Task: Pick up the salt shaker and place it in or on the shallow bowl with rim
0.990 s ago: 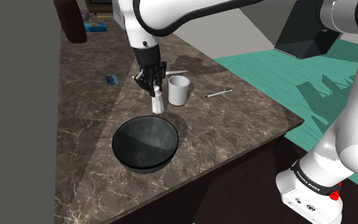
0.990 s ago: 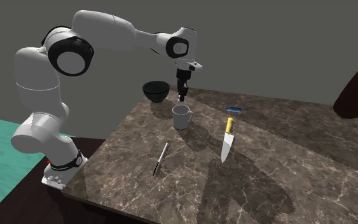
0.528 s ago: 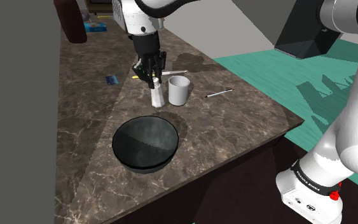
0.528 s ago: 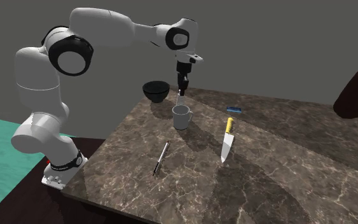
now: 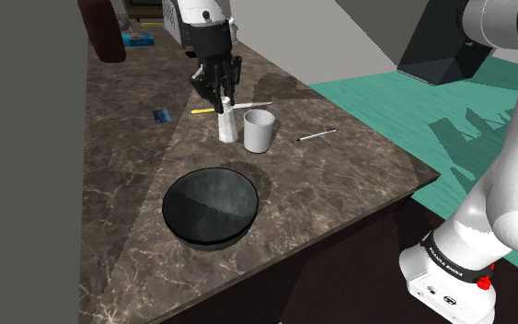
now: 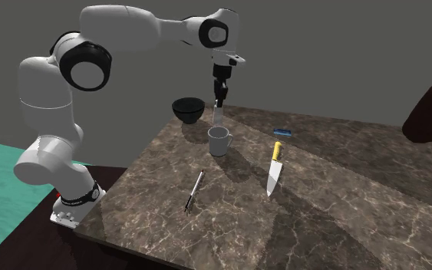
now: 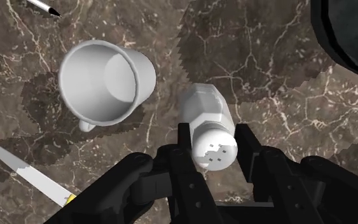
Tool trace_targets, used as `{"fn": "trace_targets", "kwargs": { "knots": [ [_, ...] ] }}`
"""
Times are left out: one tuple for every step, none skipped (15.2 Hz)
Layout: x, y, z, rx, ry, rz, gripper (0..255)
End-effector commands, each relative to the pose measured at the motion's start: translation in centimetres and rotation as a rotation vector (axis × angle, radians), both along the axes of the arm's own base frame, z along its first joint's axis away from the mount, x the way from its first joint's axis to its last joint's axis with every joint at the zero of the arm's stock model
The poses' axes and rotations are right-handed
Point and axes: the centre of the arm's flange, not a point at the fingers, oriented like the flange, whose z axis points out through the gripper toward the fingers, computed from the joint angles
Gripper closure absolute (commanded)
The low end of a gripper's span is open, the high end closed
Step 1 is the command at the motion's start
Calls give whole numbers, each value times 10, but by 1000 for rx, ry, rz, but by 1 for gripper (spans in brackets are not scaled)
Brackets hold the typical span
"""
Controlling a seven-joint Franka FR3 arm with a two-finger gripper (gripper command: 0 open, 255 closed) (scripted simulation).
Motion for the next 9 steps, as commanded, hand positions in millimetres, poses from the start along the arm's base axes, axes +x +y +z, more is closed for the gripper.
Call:
{"fn": "trace_targets", "kwargs": {
  "knots": [
    [0, -1, 12, 0, 0, 0, 255],
    [0, -1, 18, 0, 0, 0, 255],
    [0, -1, 23, 0, 0, 0, 255],
    [0, -1, 28, 0, 0, 0, 255],
    [0, -1, 34, 0, 0, 0, 255],
    [0, -1, 39, 0, 0, 0, 255],
    [0, -1, 44, 0, 0, 0, 255],
    [0, -1, 49, 0, 0, 0, 255],
    [0, -1, 55, 0, 0, 0, 255]
  ]
}}
